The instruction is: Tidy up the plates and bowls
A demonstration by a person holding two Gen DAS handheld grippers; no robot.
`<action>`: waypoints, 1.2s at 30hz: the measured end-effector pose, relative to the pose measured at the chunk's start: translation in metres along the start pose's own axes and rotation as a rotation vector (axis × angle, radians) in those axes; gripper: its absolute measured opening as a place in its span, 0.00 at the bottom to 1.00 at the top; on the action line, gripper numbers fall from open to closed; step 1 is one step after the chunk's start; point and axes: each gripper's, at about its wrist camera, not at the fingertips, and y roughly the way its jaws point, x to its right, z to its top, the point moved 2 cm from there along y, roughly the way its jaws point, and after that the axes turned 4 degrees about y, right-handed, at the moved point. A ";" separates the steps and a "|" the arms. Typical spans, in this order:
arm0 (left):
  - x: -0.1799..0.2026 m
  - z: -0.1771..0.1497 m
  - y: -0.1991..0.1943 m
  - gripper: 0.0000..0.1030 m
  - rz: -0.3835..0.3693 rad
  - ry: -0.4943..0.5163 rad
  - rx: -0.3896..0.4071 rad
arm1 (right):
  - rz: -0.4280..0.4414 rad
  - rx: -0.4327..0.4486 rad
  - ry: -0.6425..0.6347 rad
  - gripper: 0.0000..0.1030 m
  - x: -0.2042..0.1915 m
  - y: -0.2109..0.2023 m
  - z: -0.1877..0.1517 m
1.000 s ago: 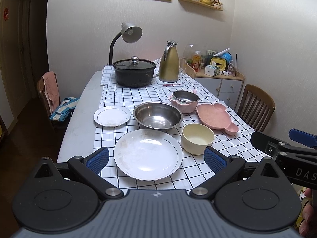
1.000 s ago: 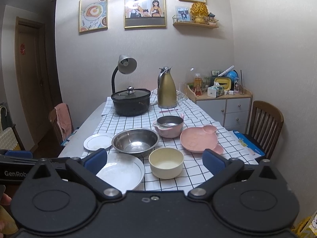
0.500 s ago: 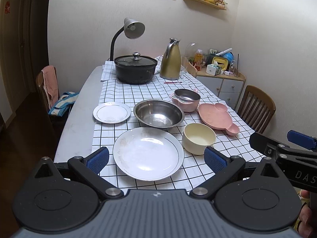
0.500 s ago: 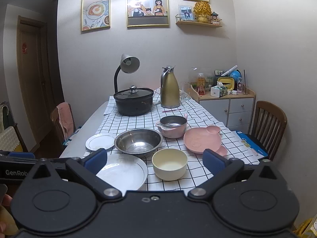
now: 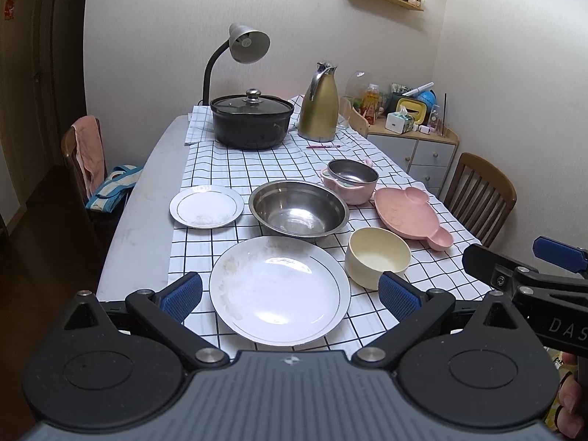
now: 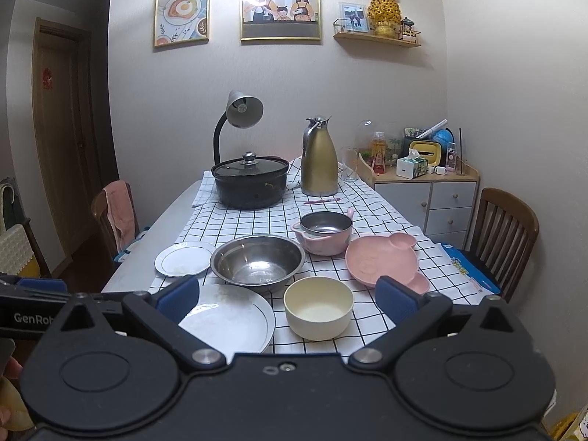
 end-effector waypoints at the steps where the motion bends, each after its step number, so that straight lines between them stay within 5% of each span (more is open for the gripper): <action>1: -0.001 0.001 0.003 1.00 0.002 0.006 0.000 | 0.001 -0.003 -0.001 0.99 0.000 0.002 0.001; 7: -0.015 0.001 0.040 1.00 0.049 0.047 -0.011 | -0.005 -0.089 0.003 0.99 0.006 0.040 -0.001; 12: -0.035 -0.007 0.097 1.00 0.098 0.075 -0.111 | -0.012 -0.215 -0.022 0.96 0.010 0.095 -0.024; 18: -0.056 -0.008 0.153 1.00 0.063 0.048 -0.208 | 0.002 -0.372 0.067 0.89 0.017 0.155 -0.053; 28: -0.078 -0.004 0.215 0.99 0.062 -0.015 -0.326 | 0.047 -0.504 0.133 0.73 0.013 0.215 -0.066; 36: -0.094 -0.003 0.235 0.61 0.042 -0.095 -0.411 | 0.074 -0.564 0.188 0.49 0.014 0.241 -0.065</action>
